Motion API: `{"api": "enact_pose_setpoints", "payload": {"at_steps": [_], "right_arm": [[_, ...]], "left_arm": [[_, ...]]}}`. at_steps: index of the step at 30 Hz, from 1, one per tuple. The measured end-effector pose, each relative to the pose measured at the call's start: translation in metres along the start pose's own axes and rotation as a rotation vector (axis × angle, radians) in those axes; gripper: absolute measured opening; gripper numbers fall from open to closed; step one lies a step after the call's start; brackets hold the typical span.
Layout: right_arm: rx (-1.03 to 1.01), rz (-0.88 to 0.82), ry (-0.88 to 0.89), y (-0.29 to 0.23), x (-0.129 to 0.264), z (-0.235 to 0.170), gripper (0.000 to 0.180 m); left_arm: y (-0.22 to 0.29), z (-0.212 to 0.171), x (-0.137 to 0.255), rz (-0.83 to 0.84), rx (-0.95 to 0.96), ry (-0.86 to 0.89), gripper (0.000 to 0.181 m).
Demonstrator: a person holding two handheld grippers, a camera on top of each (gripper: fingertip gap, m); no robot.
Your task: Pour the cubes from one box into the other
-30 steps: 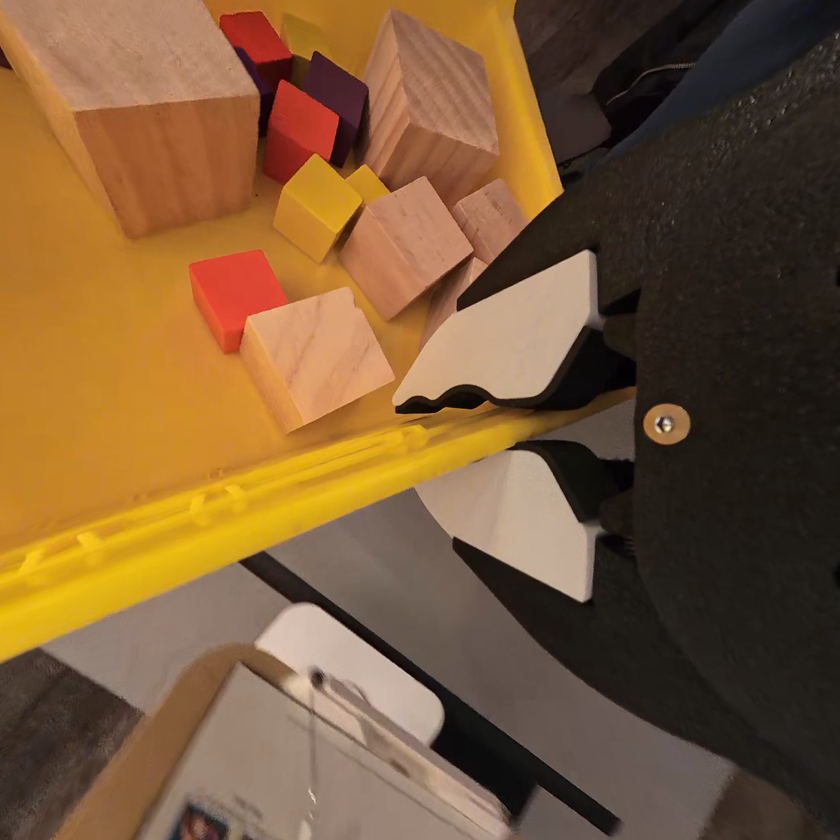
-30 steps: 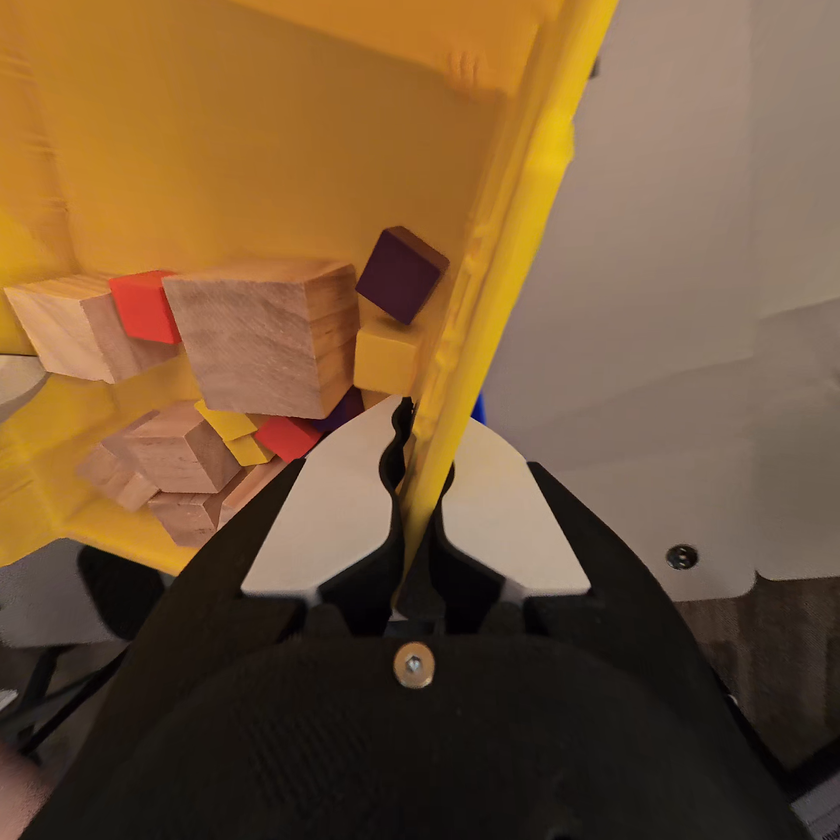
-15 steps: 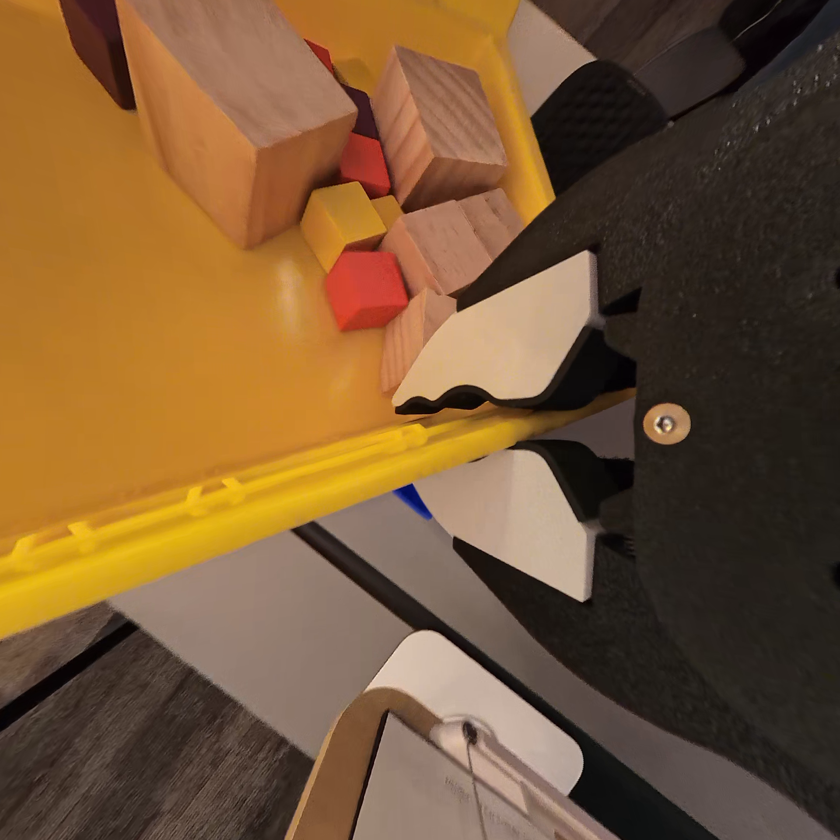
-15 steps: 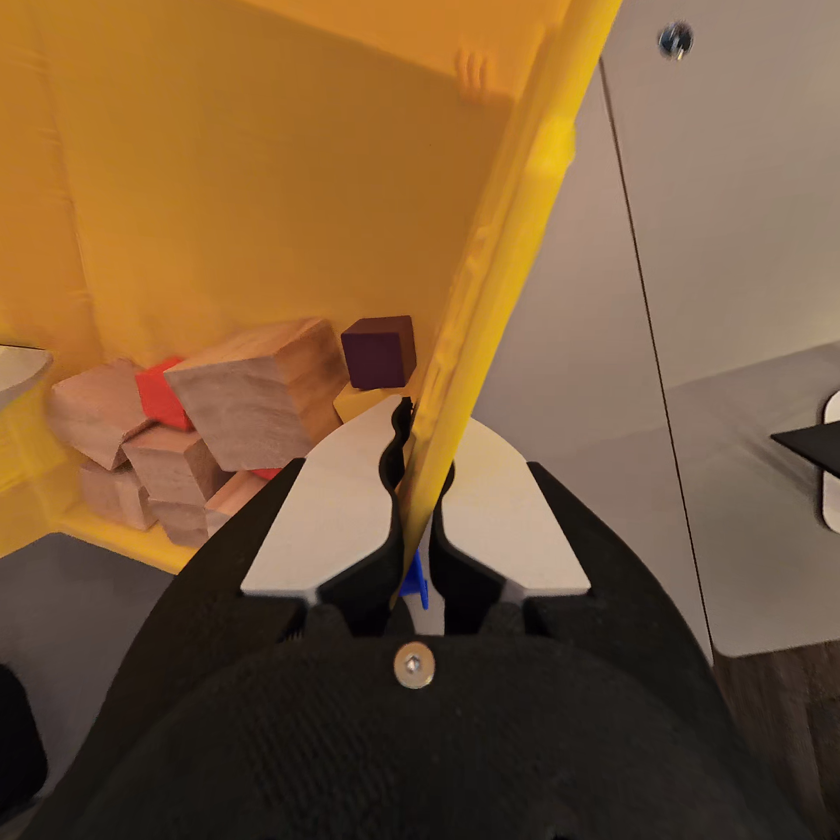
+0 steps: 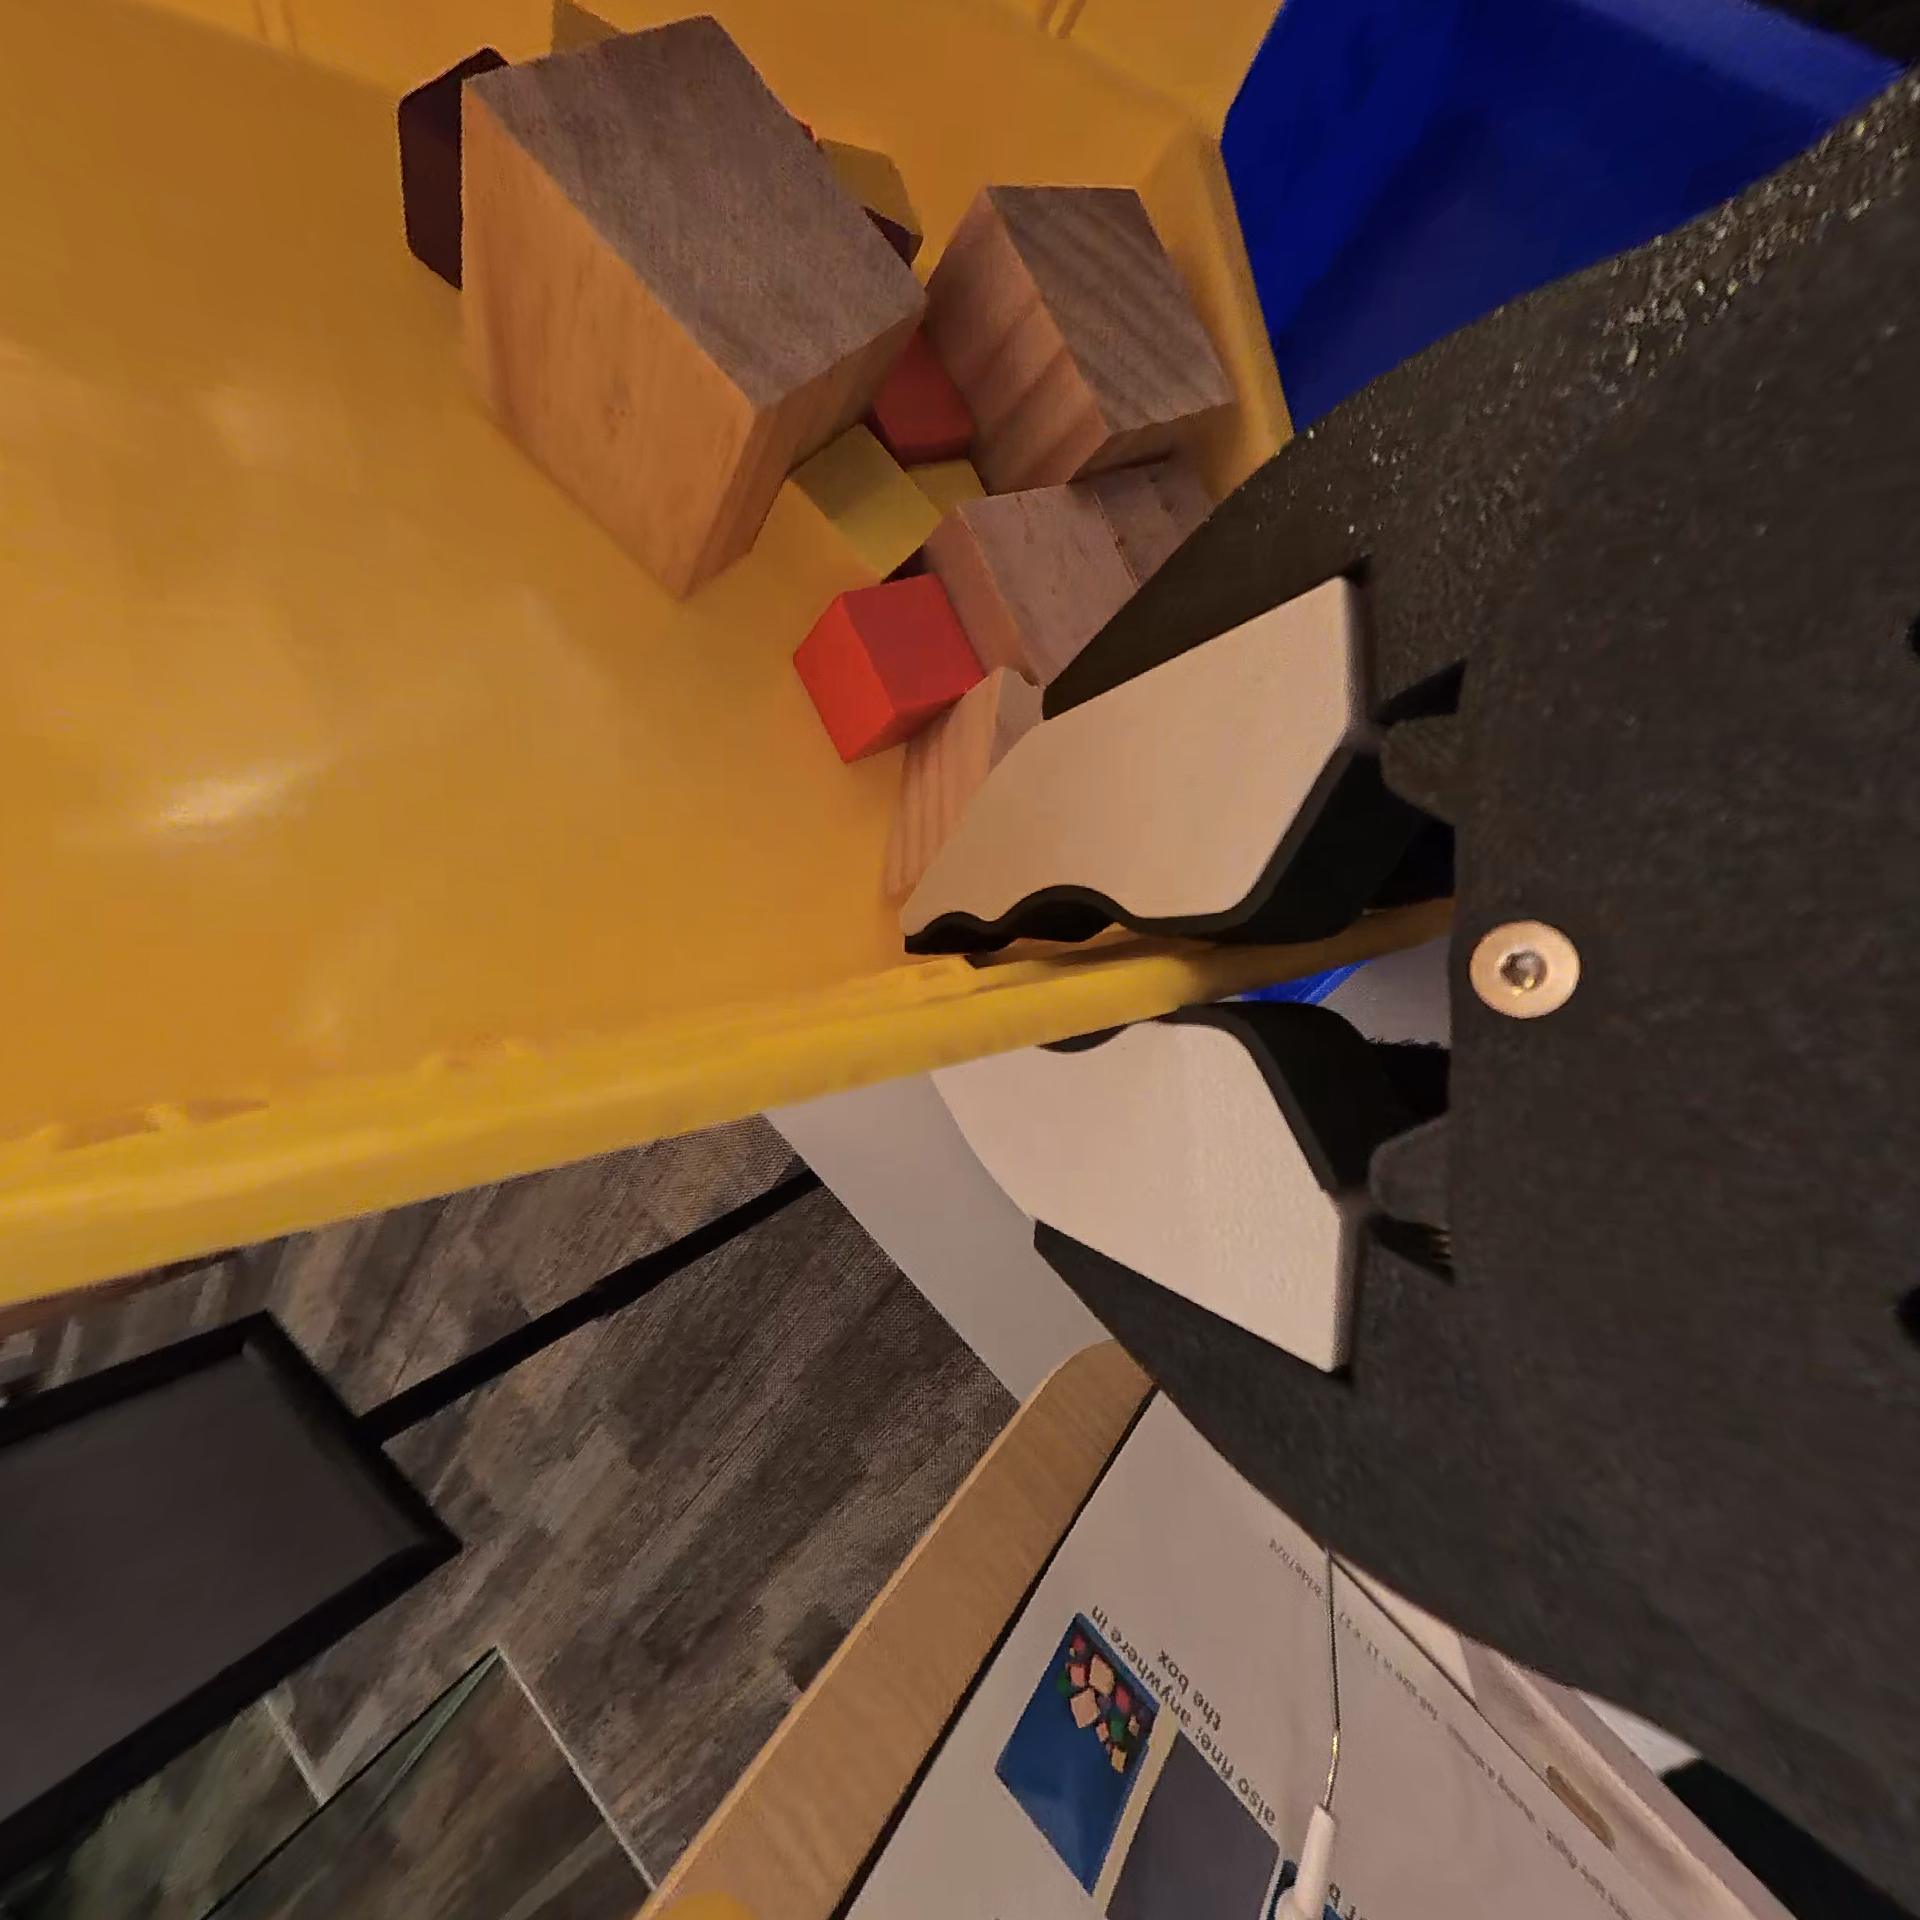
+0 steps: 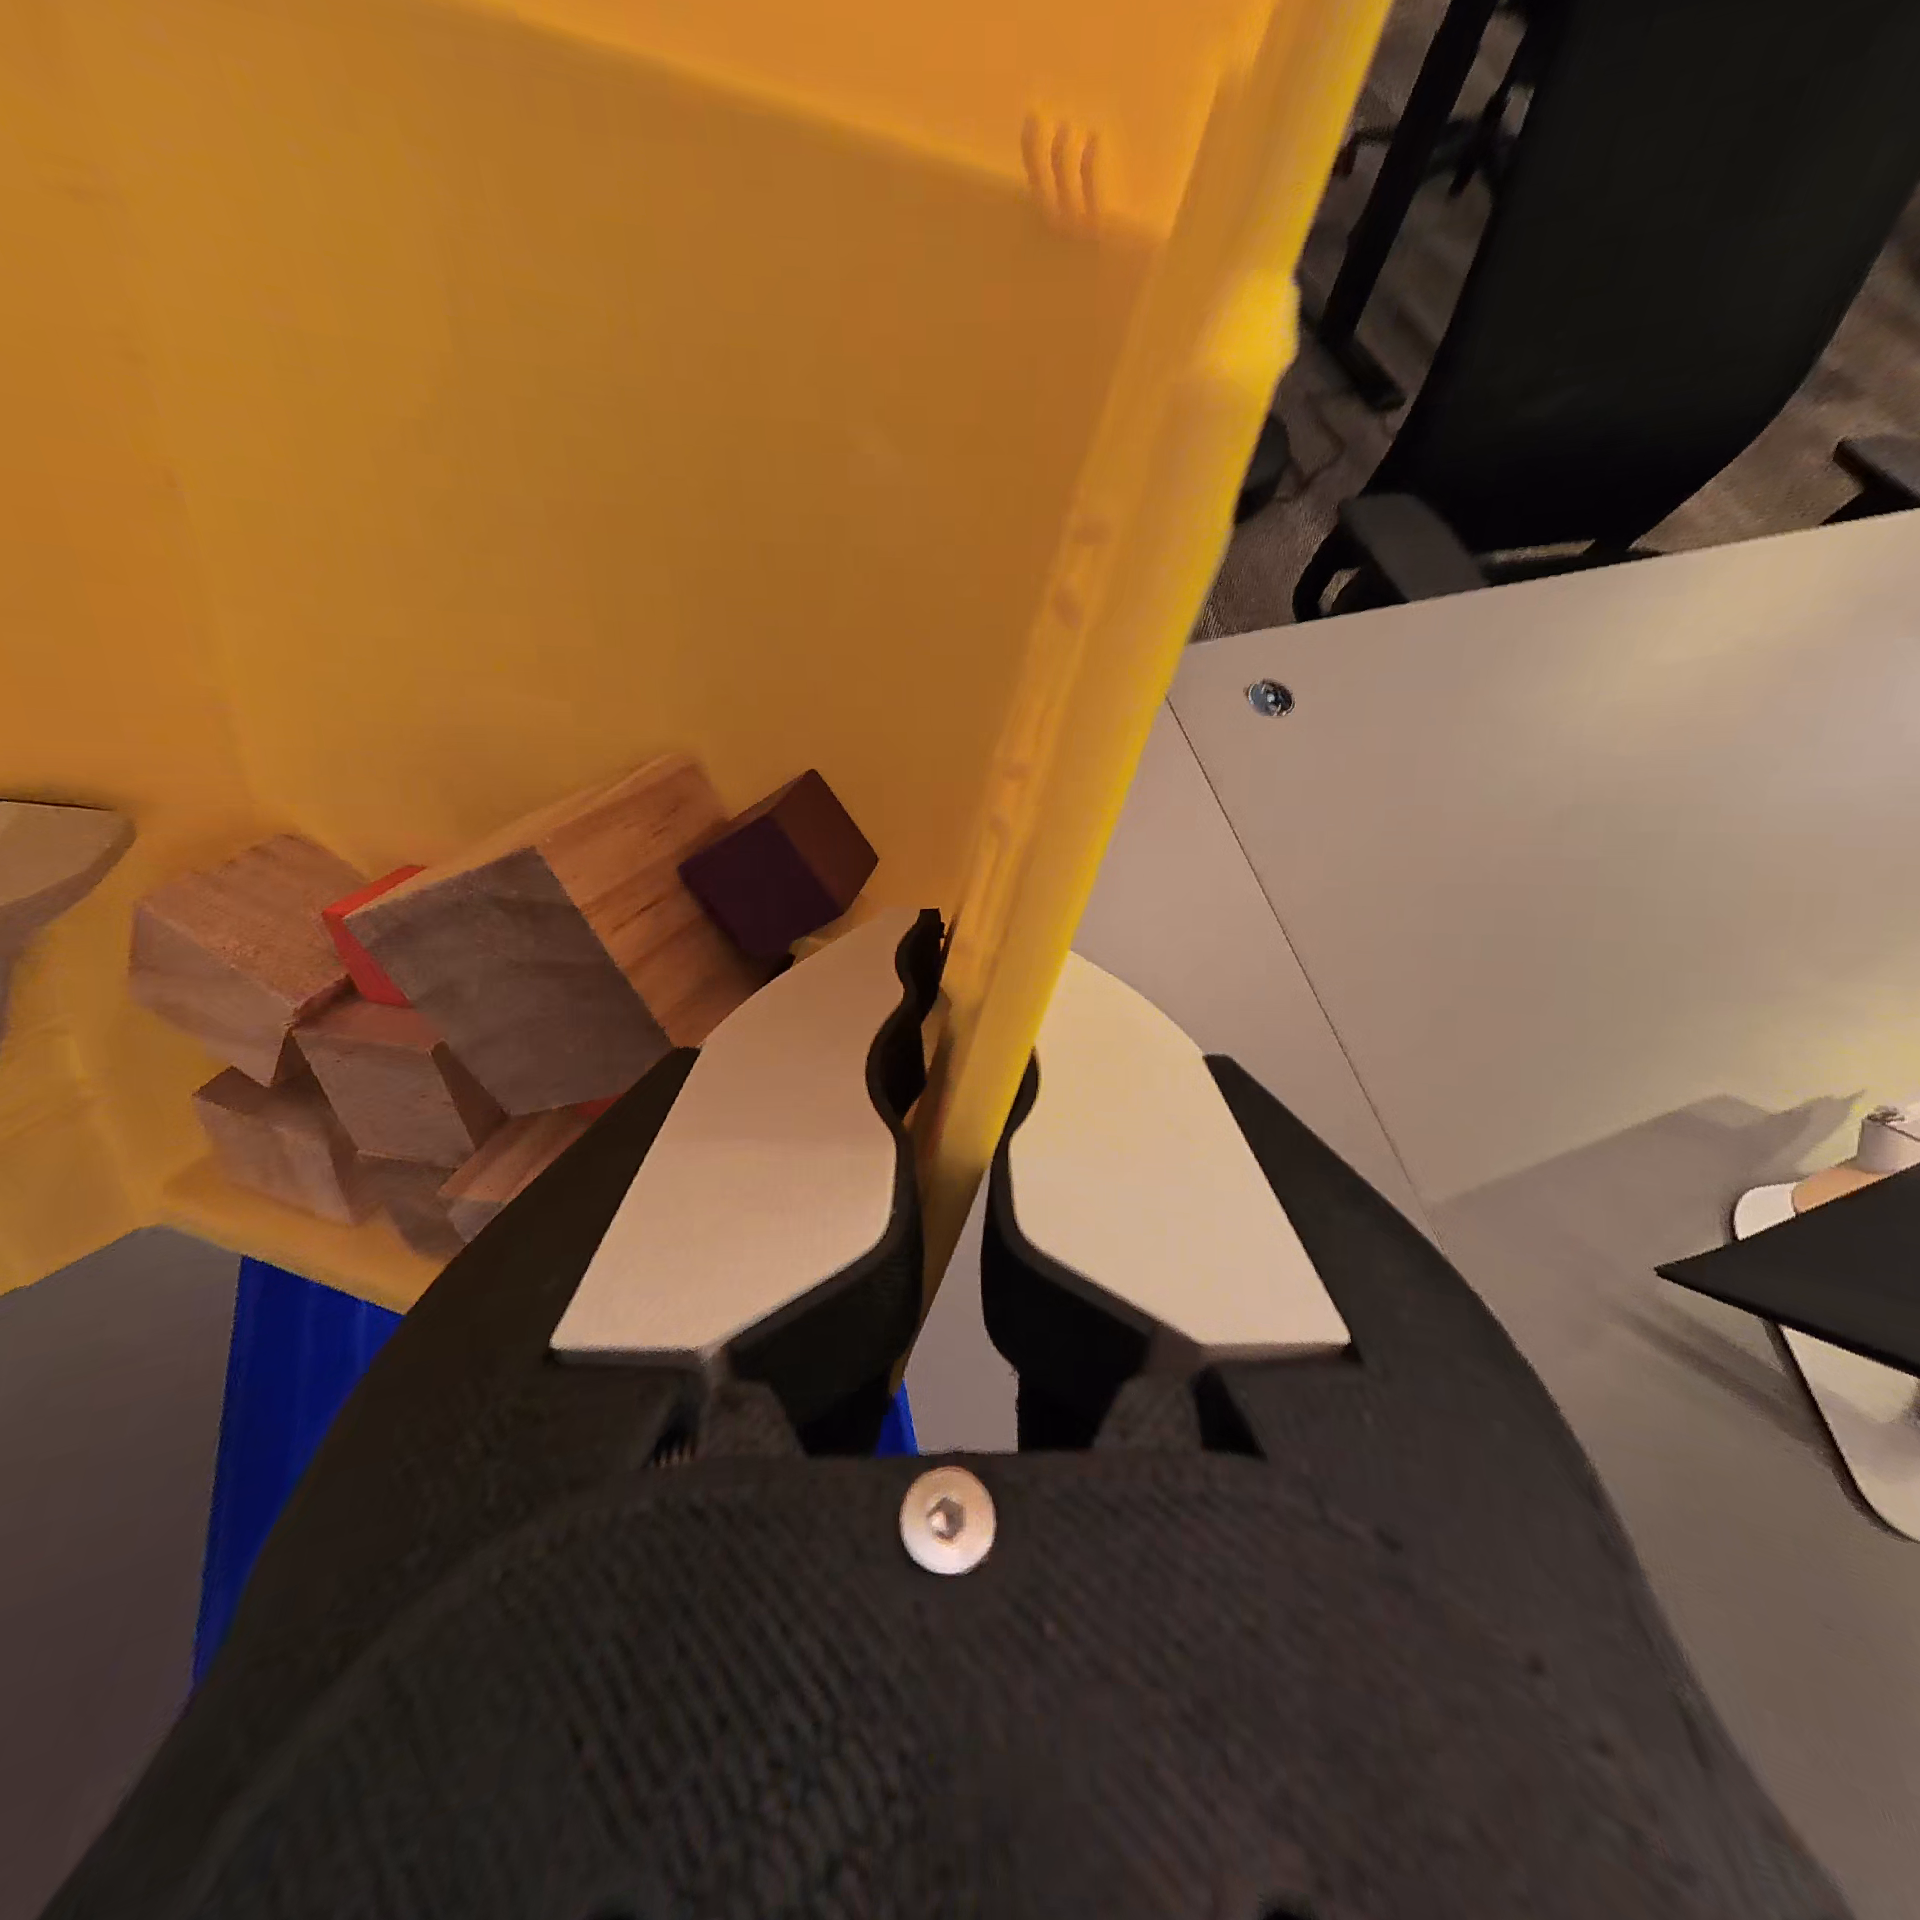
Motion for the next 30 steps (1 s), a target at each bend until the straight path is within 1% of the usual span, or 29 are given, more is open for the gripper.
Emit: {"api": "enact_pose_setpoints", "payload": {"at_steps": [4, 6, 9, 12, 14, 16, 18, 20, 21, 22, 24, 27, 30], "right_arm": [[0.003, 0.003, 0.085, -0.007, 0.008, 0.005, 0.005], [0.016, -0.014, 0.14, -0.009, 0.009, 0.007, 0.004], [-0.024, -0.015, 0.158, -0.011, 0.006, 0.001, 0.004], [-0.006, -0.035, 0.271, -0.012, 0.022, 0.009, 0.003], [0.013, -0.056, 0.29, -0.011, 0.021, 0.007, 0.004], [-0.032, -0.048, 0.308, -0.01, 0.025, 0.006, 0.004], [-0.048, -0.058, 0.389, -0.008, 0.036, 0.009, 0.003], [-0.029, -0.075, 0.366, -0.008, 0.031, 0.003, 0.004], [-0.047, -0.072, 0.346, -0.007, 0.029, -0.001, 0.004], [-0.07, -0.06, 0.346, -0.007, 0.031, -0.003, 0.003], [-0.045, -0.075, 0.379, -0.007, 0.032, -0.004, 0.004], [-0.07, -0.07, 0.315, -0.007, 0.026, -0.013, 0.004], [-0.021, -0.092, 0.353, -0.009, 0.029, -0.013, 0.004]], "left_arm": [[-0.007, 0.006, 0.008, -0.004, 0.075, 0.089, 0.004], [-0.008, 0.009, 0.011, 0.026, 0.055, 0.128, 0.004], [-0.009, 0.006, 0.011, 0.046, 0.06, 0.13, 0.003], [-0.007, 0.013, 0.018, 0.029, 0.067, 0.228, 0.003], [-0.007, 0.015, 0.019, 0.057, 0.044, 0.242, 0.004], [-0.005, 0.018, 0.021, 0.045, 0.05, 0.258, 0.003], [-0.002, 0.023, 0.024, 0.031, 0.036, 0.33, 0.003], [-0.002, 0.02, 0.02, 0.048, 0.008, 0.306, 0.003], [-0.001, 0.017, 0.018, 0.035, 0.025, 0.286, 0.003], [0.0, 0.016, 0.019, 0.025, 0.037, 0.294, 0.003], [0.001, 0.014, 0.018, 0.023, 0.026, 0.326, 0.003], [0.002, 0.004, 0.011, 0.01, 0.042, 0.267, 0.003], [0.0, 0.006, 0.013, 0.018, 0.042, 0.312, 0.003]]}}
Point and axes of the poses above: each gripper's, where its closed fingertips meet, x back along the fingers, z out of its top, y = z × x across the jaws, the point moved 2 cm from there along x, back along the fingers, and after that the axes turned 5 degrees about y, right-handed, at the moved point
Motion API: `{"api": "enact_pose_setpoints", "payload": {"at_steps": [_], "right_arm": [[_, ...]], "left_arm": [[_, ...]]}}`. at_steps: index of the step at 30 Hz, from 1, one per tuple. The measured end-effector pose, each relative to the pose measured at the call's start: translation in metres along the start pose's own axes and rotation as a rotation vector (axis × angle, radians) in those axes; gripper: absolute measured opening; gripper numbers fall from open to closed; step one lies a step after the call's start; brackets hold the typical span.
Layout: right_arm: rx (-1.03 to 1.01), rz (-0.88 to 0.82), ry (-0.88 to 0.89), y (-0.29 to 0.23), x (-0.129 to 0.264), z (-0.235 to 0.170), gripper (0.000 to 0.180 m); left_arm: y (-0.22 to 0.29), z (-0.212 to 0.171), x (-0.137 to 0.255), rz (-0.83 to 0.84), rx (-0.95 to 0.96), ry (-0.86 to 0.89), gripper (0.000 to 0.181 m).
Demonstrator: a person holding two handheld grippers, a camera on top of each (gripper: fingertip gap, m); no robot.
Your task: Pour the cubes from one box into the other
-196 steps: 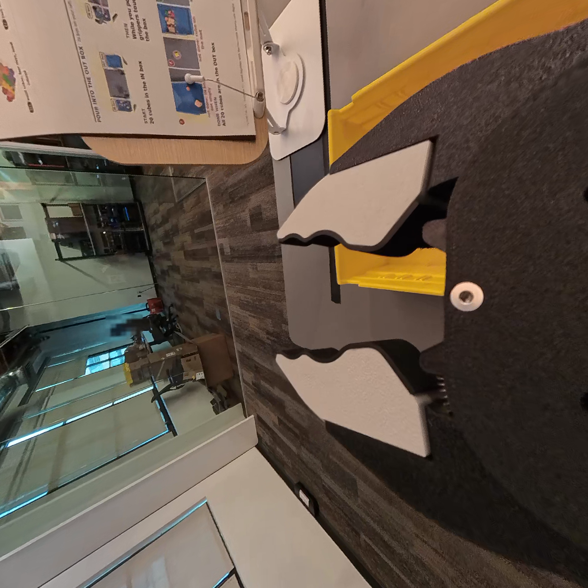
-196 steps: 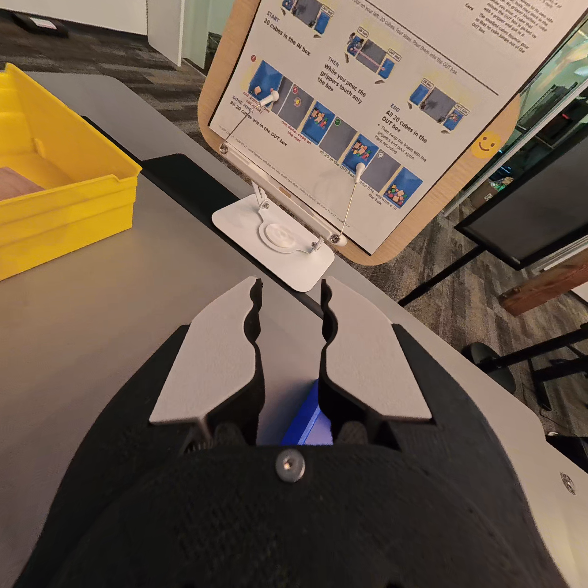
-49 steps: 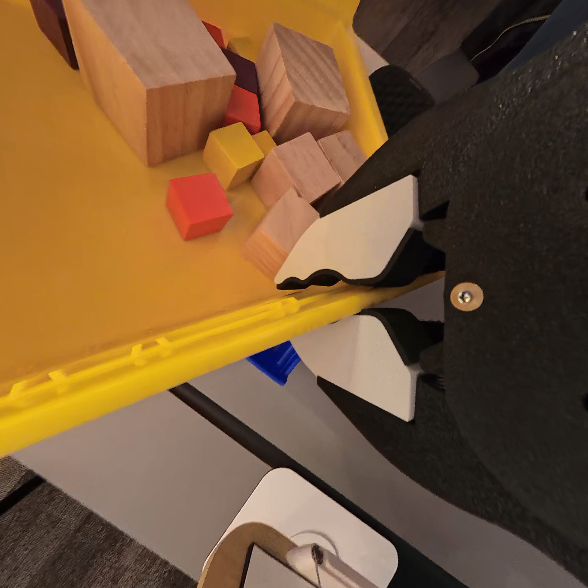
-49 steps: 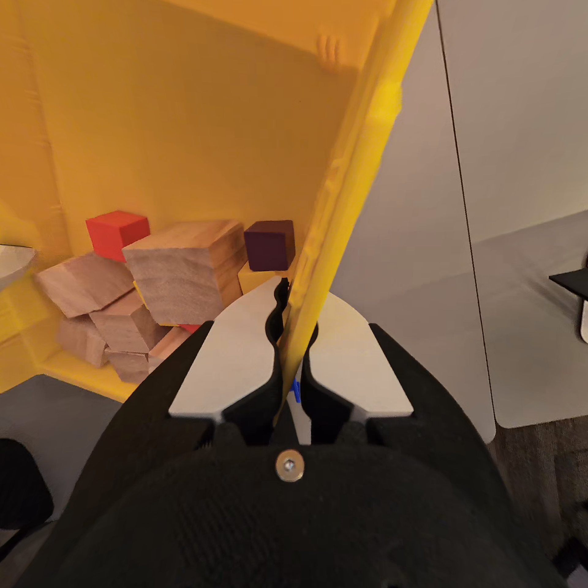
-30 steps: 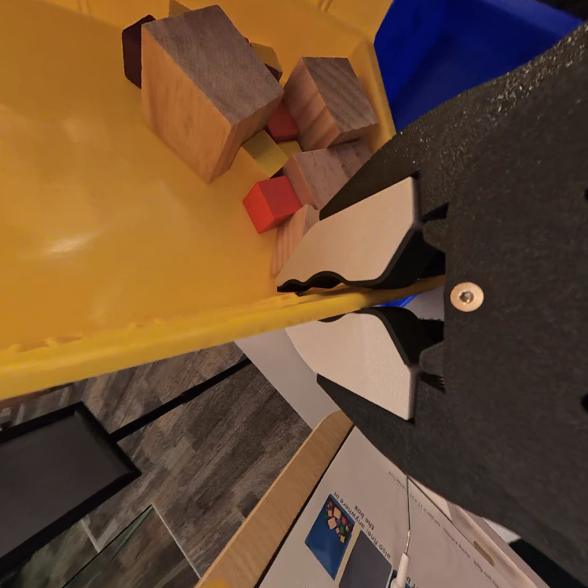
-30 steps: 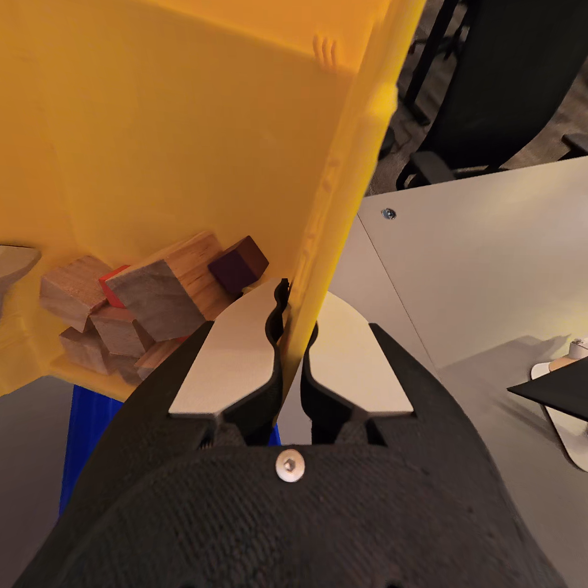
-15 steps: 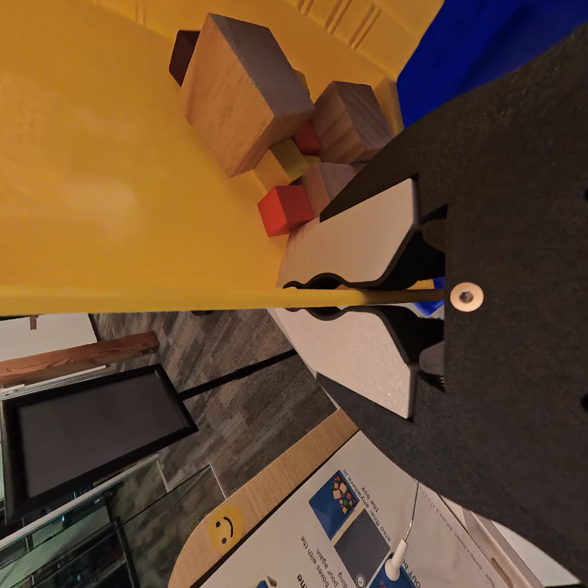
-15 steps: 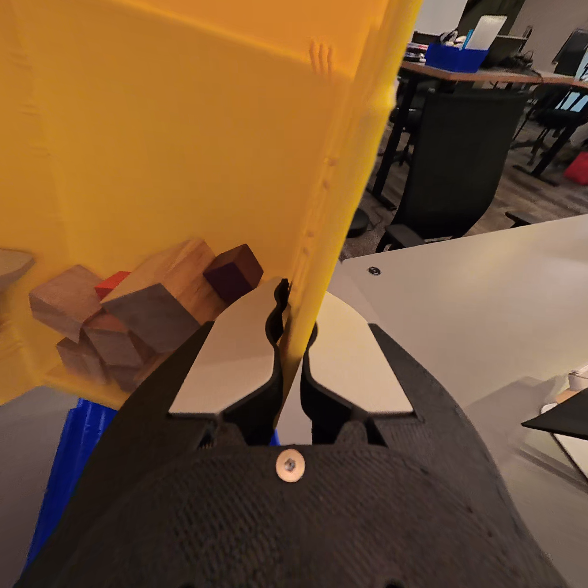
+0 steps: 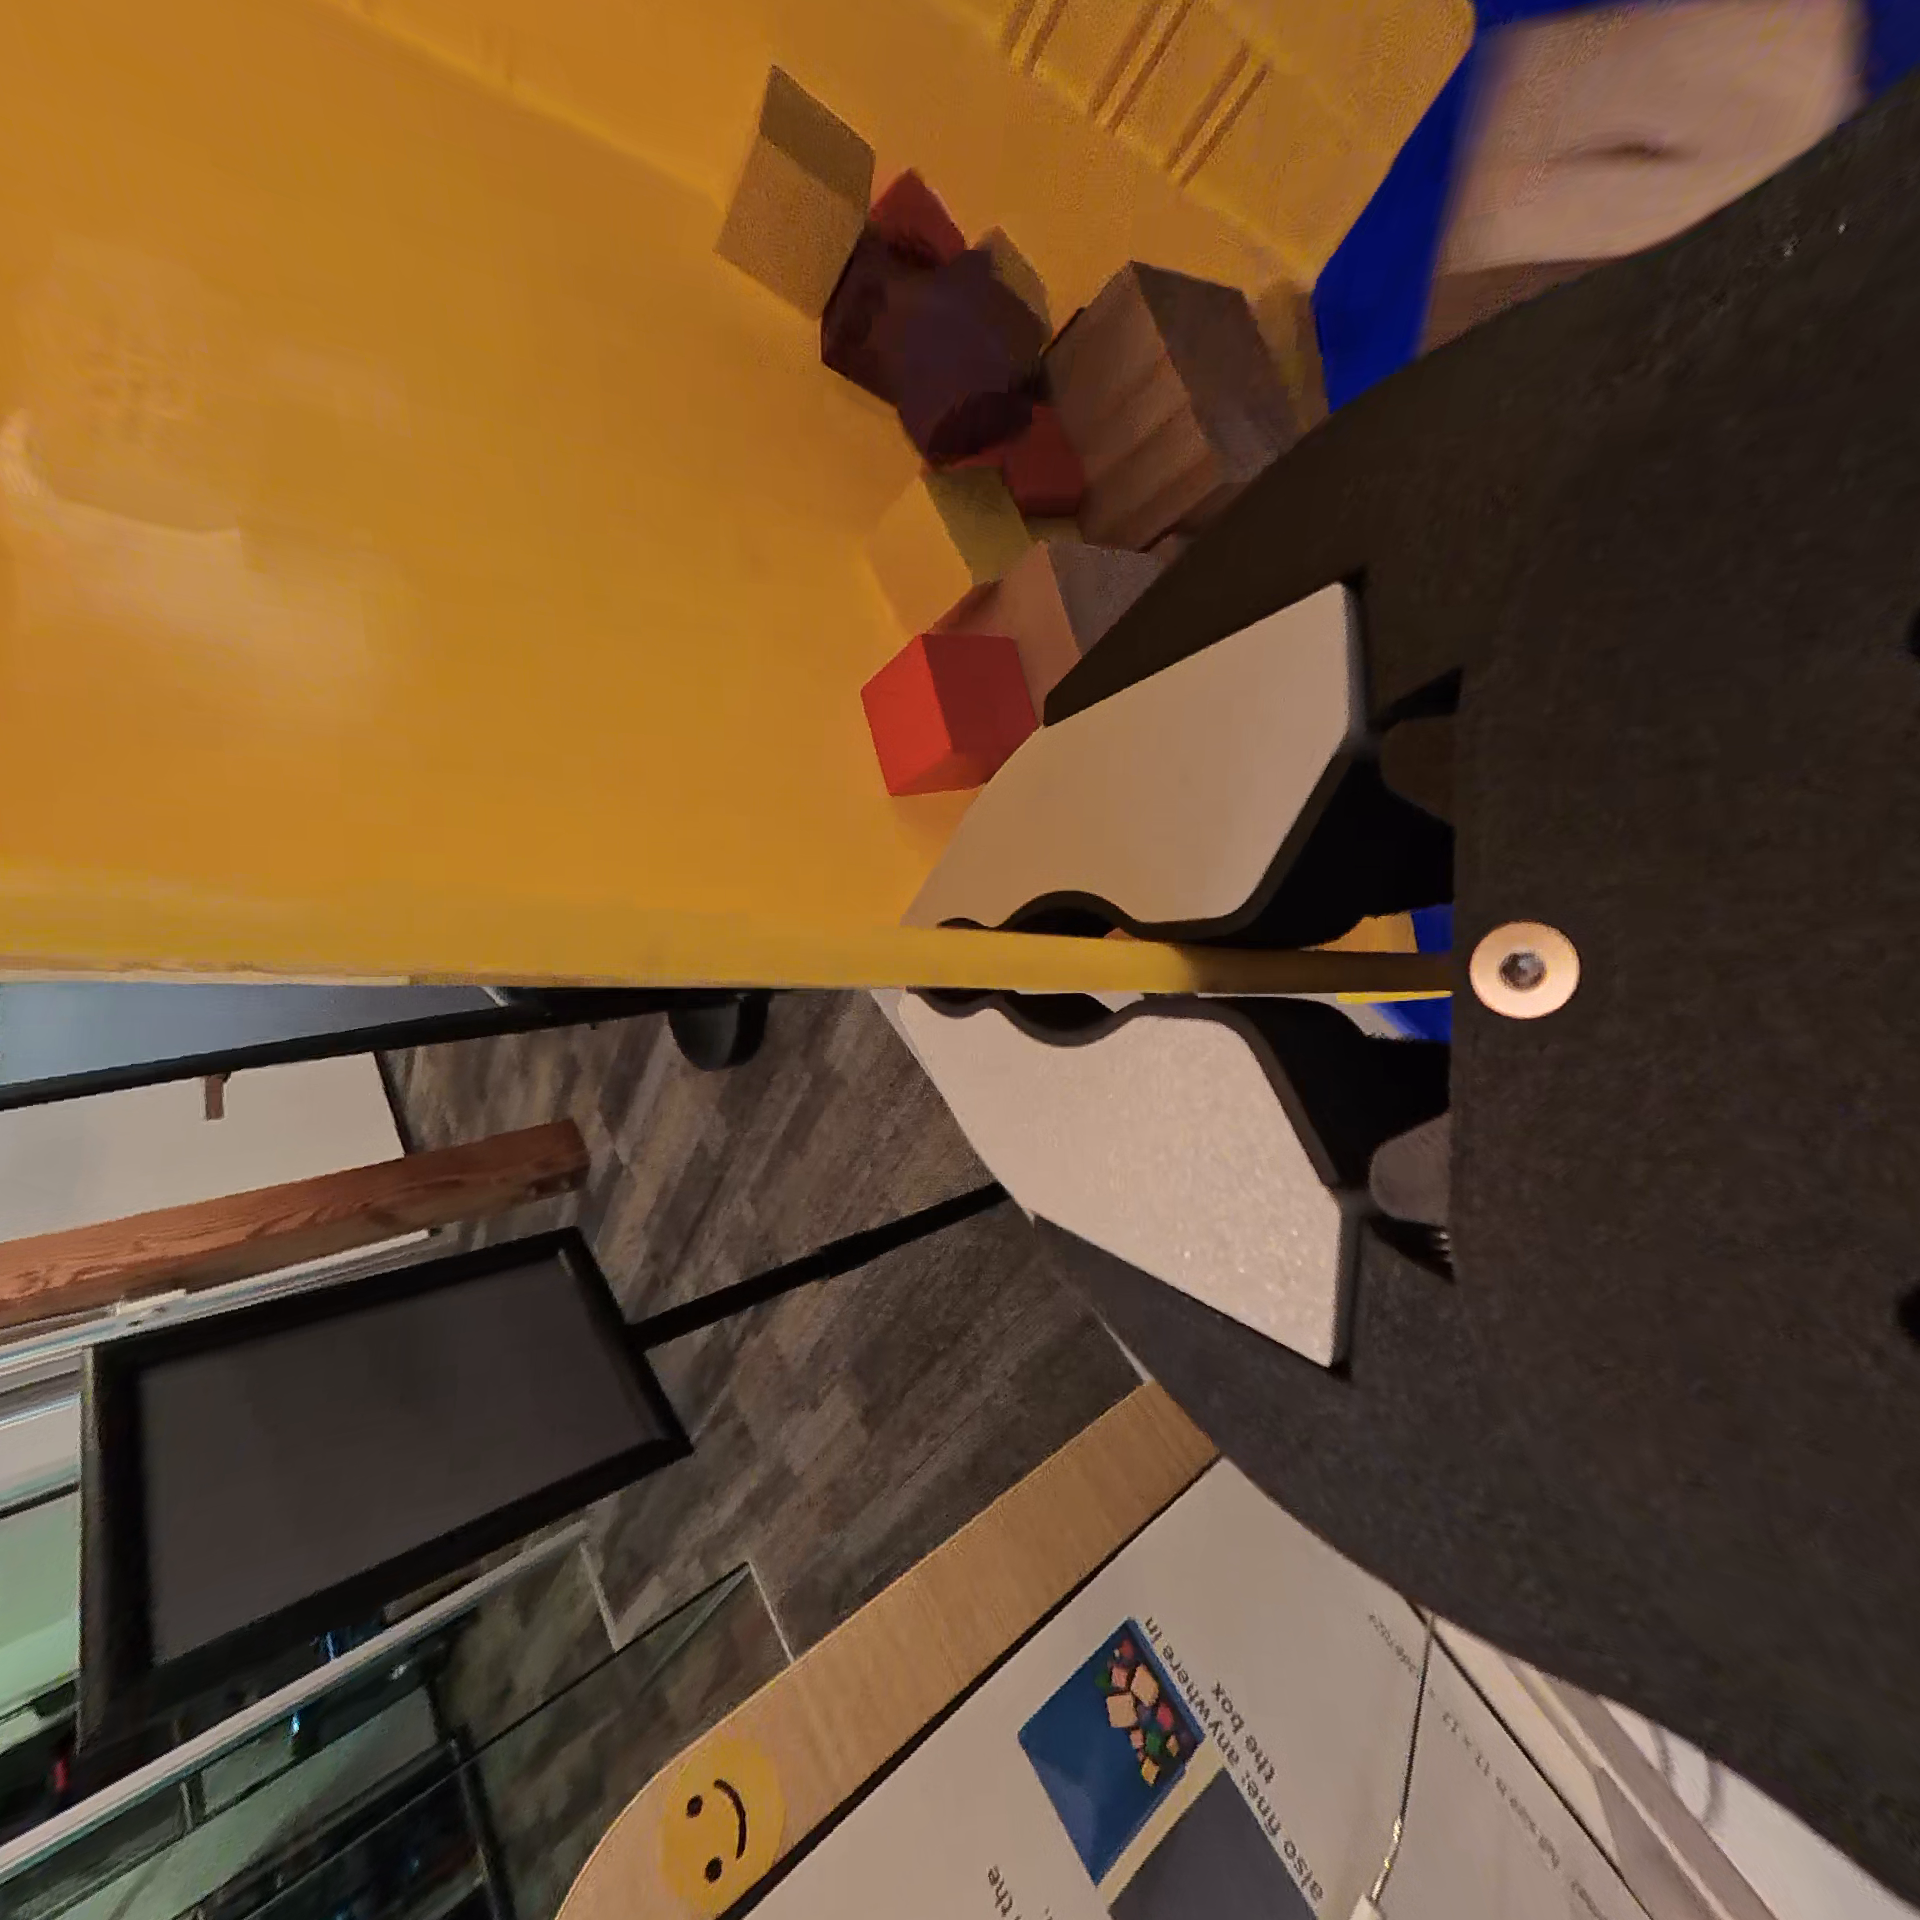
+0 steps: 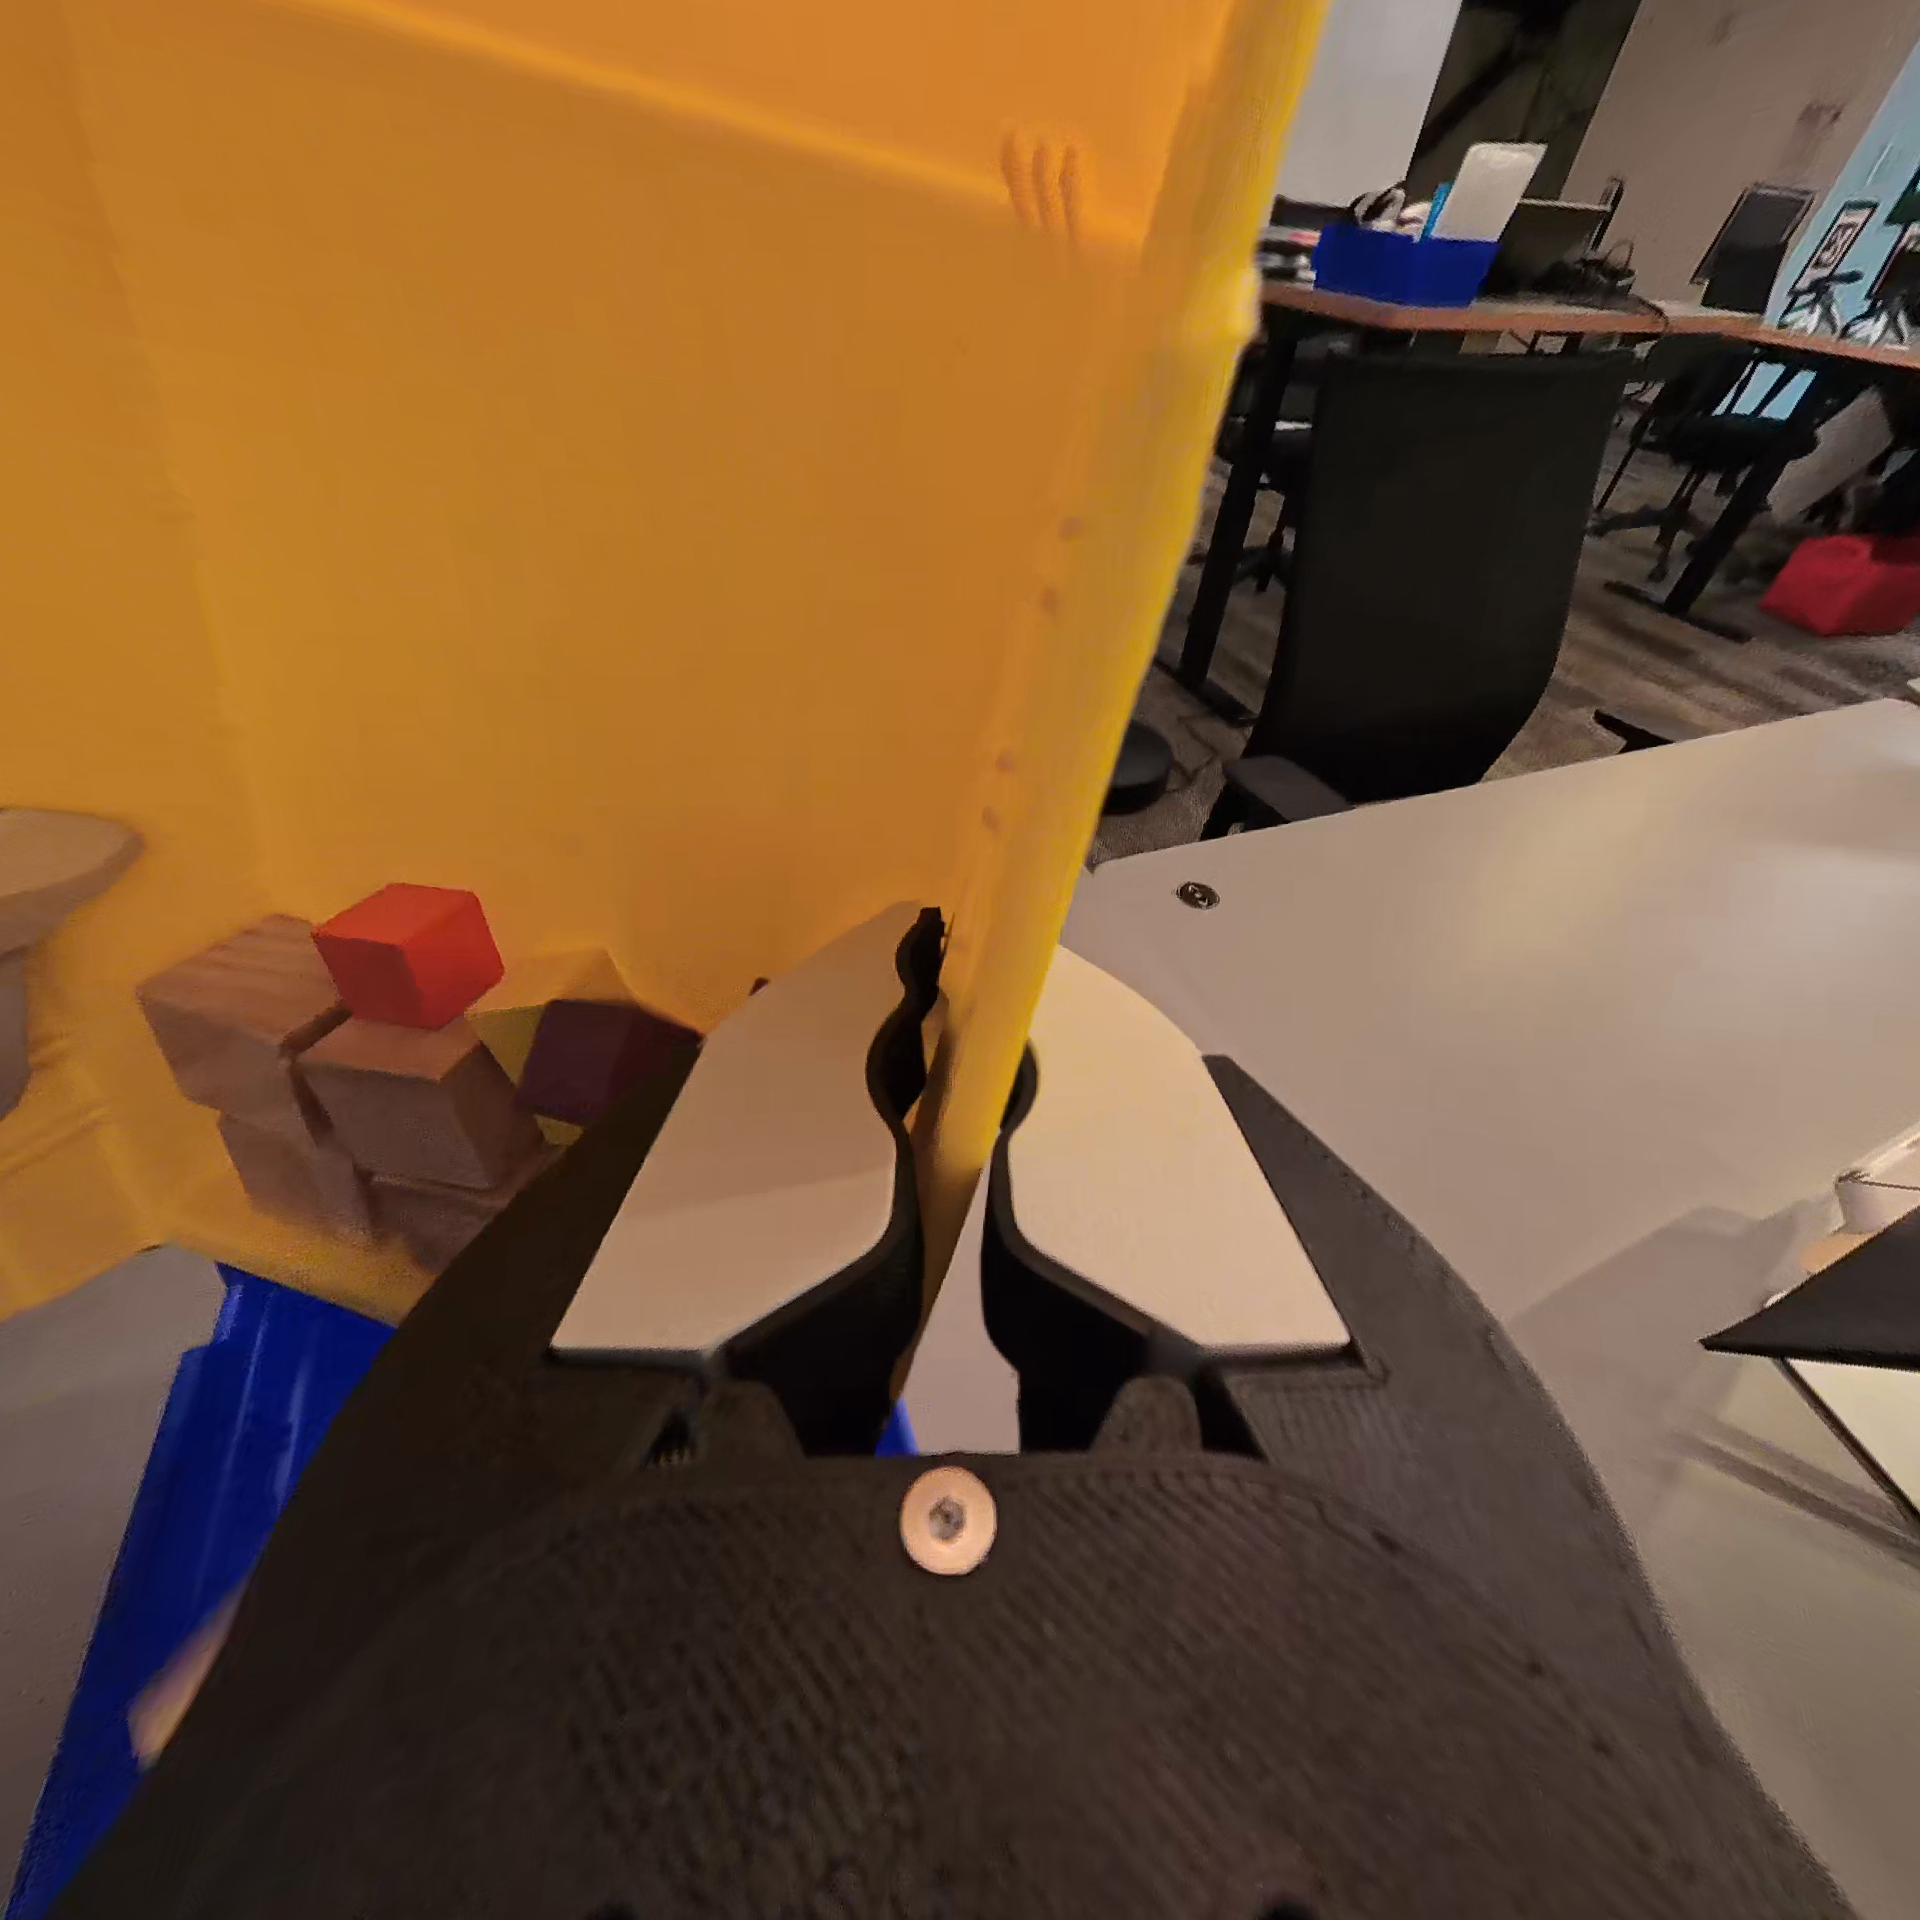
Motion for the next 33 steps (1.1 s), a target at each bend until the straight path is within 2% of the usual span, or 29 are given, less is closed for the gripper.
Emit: {"api": "enact_pose_setpoints", "payload": {"at_steps": [4, 11, 13, 16, 18, 22, 24, 27, 29, 31, 33], "right_arm": [[-0.019, 0.006, -0.059, -0.001, -0.004, -0.009, 0.004], [-0.014, -0.004, 0.011, 0.0, 0.006, 0.001, 0.004], [0.012, -0.011, 0.049, 0.003, 0.005, 0.004, 0.004], [-0.021, 0.004, 0.007, 0.003, 0.005, -0.005, 0.004], [0.001, -0.009, 0.086, 0.004, 0.011, 0.0, 0.004], [-0.044, 0.01, 0.013, 0.005, 0.006, -0.011, 0.004], [0.006, -0.006, 0.049, 0.006, 0.007, -0.008, 0.005], [-0.026, 0.003, 0.046, 0.005, 0.012, -0.004, 0.005], [0.046, -0.018, 0.086, 0.004, 0.012, -0.001, 0.005], [0.009, -0.003, 0.021, 0.003, 0.01, -0.009, 0.005], [0.033, -0.018, 0.083, 0.004, 0.017, -0.003, 0.004]], "left_arm": [[-0.001, -0.007, -0.003, -0.006, 0.02, -0.066, 0.003], [0.003, 0.0, 0.002, -0.017, 0.043, 0.016, 0.003], [0.003, 0.003, 0.002, -0.004, -0.001, 0.056, 0.003], [0.005, -0.001, 0.002, -0.015, 0.011, 0.007, 0.003], [0.006, 0.005, 0.005, -0.016, -0.02, 0.09, 0.003], [0.008, -0.005, 0.001, -0.018, -0.011, -0.002, 0.003], [0.008, -0.001, 0.003, -0.015, -0.013, 0.045, 0.003], [0.008, 0.002, 0.005, -0.007, -0.017, 0.064, 0.003], [0.007, 0.001, 0.003, -0.021, -0.006, 0.102, 0.003], [0.007, -0.005, 0.002, -0.015, 0.016, 0.049, 0.003], [0.009, -0.004, 0.003, -0.046, 0.011, 0.097, 0.003]]}}
Point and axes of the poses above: each gripper's, where its closed fingertips meet, x back along the fingers, z out of its top, y = z × x across the jaws, the point moved 2 cm from there along x, back along the fingers, and after that the axes turned 5 degrees about y, right-handed, at the moved point
